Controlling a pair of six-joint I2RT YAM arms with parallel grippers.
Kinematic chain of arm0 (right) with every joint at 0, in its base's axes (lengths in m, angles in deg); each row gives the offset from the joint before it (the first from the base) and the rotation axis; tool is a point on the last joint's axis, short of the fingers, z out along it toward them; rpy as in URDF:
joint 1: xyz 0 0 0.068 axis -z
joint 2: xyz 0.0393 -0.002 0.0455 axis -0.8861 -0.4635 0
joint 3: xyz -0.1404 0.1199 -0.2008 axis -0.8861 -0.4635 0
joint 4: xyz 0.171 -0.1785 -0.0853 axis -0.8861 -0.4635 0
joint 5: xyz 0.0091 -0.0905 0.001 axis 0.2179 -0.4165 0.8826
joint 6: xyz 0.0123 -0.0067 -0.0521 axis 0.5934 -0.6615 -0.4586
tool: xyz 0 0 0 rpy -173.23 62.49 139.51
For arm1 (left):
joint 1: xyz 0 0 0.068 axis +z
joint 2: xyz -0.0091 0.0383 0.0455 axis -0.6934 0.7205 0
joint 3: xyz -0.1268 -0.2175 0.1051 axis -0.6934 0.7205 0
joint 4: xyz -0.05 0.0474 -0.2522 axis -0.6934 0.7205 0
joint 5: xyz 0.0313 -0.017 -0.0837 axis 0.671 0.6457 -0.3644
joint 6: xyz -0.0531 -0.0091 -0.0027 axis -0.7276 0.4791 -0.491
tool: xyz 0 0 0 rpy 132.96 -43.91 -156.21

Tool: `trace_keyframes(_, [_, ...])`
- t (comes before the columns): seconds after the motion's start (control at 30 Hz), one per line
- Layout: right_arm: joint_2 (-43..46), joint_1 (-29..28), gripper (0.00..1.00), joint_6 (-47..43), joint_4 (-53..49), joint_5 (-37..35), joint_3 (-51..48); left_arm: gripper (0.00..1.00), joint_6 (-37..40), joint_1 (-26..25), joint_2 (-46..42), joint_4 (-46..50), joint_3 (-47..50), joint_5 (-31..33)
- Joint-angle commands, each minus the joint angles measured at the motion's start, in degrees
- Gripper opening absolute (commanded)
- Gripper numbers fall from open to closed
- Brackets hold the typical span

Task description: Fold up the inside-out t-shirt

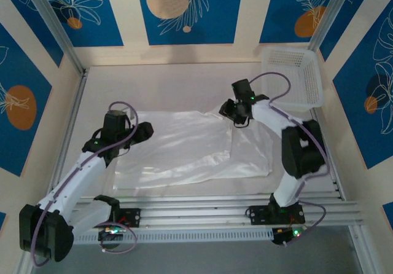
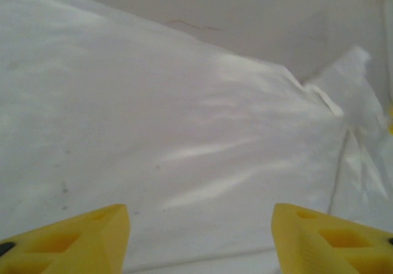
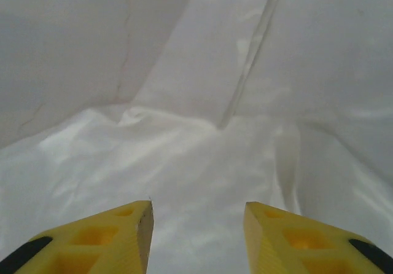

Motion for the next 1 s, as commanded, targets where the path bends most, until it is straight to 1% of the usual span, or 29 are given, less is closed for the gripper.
trace_keyframes(0.0, [-5.6, 0.0, 0.45, -0.8, -3.3, 0.3, 4.4, 0.65, 4.6, -1.9, -1.1, 1.9, -1.6, -2.3])
trace_keyframes(0.1, [-9.1, 0.2, 0.46, -0.6, -2.0, 1.3, 5.5, 0.67, 4.4, -2.1, -2.3, 2.3, 0.0, -1.6])
trace_keyframes(0.2, [-11.5, 0.5, 0.45, -0.6, -1.5, 2.5, 6.7, 0.68, 3.4, -2.0, -2.6, 0.6, 1.9, -2.1])
trace_keyframes(0.4, [-11.8, 0.4, 0.39, -0.8, -0.8, 2.0, 7.7, 0.69, 3.0, -2.4, -0.7, -0.1, 2.4, -2.2])
trace_keyframes(0.7, [-13.8, 0.6, 0.35, -0.3, -1.3, 3.5, 9.2, 0.70, 2.9, -2.4, 0.1, -0.6, 2.7, -0.9])
trace_keyframes(0.8, [-14.4, 0.5, 0.29, 0.4, -1.0, 3.9, 9.6, 0.71, 2.8, -2.4, 0.3, -0.4, 2.9, -0.5])
trace_keyframes(0.9, [-14.1, 0.4, 0.26, 0.6, -1.6, 3.5, 10.6, 0.71, 2.6, -2.4, 0.3, -0.1, 3.0, 0.1])
trace_keyframes(0.93, [-13.9, 0.4, 0.24, 0.4, -2.0, 3.3, 11.0, 0.72, 2.6, -2.4, 0.3, 0.0, 3.0, 0.3])
trace_keyframes(0.97, [-13.9, 0.3, 0.20, 0.2, -2.2, 3.2, 11.4, 0.72, 2.6, -2.4, 0.2, 0.0, 3.0, 0.5])
